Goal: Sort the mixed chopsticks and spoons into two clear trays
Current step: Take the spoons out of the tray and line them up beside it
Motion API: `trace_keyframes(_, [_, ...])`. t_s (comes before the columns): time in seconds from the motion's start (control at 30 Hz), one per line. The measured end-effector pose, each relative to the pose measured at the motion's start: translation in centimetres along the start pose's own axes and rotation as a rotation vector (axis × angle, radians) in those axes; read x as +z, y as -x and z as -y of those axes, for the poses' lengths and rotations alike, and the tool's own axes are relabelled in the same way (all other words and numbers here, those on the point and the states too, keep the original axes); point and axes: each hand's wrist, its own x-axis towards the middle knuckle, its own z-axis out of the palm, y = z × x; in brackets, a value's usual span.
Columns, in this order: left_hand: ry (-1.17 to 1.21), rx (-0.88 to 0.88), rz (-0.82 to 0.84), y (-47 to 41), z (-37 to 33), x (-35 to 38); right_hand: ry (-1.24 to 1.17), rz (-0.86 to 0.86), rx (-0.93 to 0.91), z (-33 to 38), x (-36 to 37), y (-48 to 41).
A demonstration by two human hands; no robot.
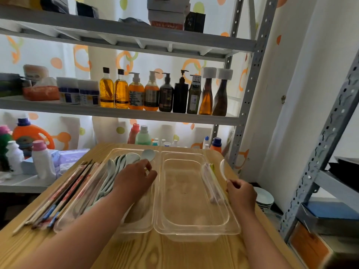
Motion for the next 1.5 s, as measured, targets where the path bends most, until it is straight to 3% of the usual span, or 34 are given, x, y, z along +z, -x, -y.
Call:
trace_keyframes(0.5, [-0.143,-0.052,0.078,0.7,0.4,0.1,0.079,0.165,-0.030,-1.3,0.6,-0.4])
trace_keyframes(0.7, [-0.280,-0.075,0.006,0.9,0.3,-0.4,0.044,0.244,-0.057,-1.5,0.3,-0.5])
trace_keyframes(1.07, [-0.654,-0.045,0.221,1.3,0.3,-0.1,0.046,0.282,-0.050,-1.8,0.3,-0.9])
trace_keyframes(1.5, [-0.759,0.008,0.218,1.6,0.2,0.5,-0.049,0.379,-0.020,-1.7,0.0,-0.9])
